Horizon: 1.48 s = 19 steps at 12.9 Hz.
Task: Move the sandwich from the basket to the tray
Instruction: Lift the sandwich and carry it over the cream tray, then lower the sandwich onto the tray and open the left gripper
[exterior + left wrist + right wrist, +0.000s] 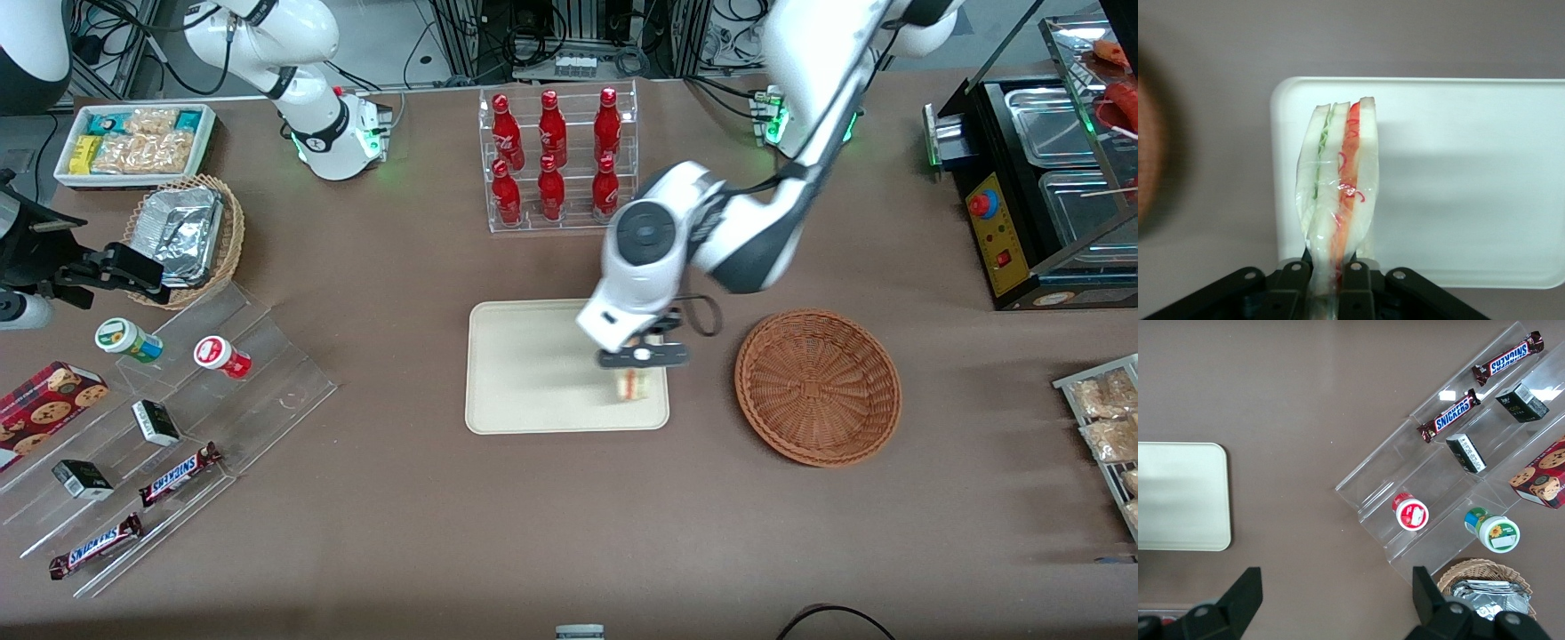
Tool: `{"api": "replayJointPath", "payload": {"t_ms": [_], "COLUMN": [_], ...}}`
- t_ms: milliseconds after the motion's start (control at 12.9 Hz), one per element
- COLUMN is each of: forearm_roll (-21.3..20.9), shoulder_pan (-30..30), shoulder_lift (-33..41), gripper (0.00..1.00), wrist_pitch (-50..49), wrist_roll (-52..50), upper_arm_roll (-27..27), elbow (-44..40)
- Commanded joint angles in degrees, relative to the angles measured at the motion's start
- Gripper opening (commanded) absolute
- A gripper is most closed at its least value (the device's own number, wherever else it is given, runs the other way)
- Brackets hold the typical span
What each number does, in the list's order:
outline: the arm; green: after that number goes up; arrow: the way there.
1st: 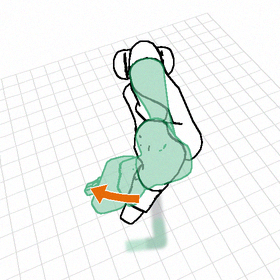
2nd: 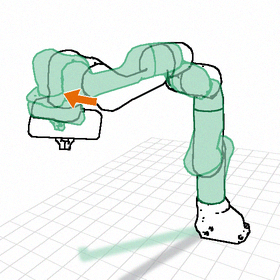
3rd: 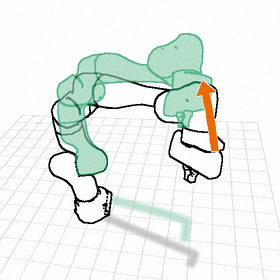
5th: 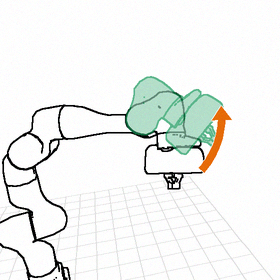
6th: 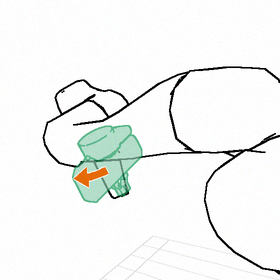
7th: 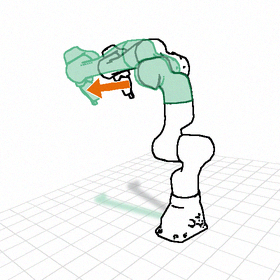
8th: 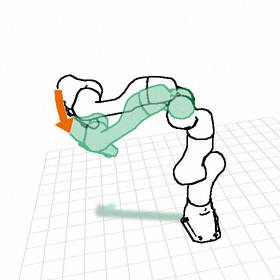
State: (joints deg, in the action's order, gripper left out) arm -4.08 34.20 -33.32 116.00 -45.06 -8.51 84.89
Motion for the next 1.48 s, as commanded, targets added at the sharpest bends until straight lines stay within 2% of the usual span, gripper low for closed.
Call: {"api": "replayJointPath", "payload": {"t_ms": [0,233,622,700,856,933,1167,1400], "forearm_roll": [-1.0,-2.9,-3.8,-3.8,-3.9,-4.2,-4.6,-3.8], "shoulder_pan": [2.5,4.5,6.1,6.2,6.5,6.5,6.1,3.8], "shoulder_lift": [-7.4,-11.8,-14.6,-15.1,-15.5,-15.4,-13.5,-6.2], "gripper": [0.0,0.0,0.0,0.08,0.86,0.99,0.99,0.99], "wrist_pitch": [0.0,1.6,5.2,6.0,6.2,6.2,5.2,-1.9], "wrist_roll": [-2.4,-4.9,-6.9,-6.8,-6.7,-6.6,-6.6,-6.8], "upper_arm_roll": [0.9,0.9,1.0,1.0,1.0,1.0,1.0,1.1], "elbow": [-8.8,-12.6,-12.6,-12.6,-12.4,-12.3,-12.2,-12.1]}}
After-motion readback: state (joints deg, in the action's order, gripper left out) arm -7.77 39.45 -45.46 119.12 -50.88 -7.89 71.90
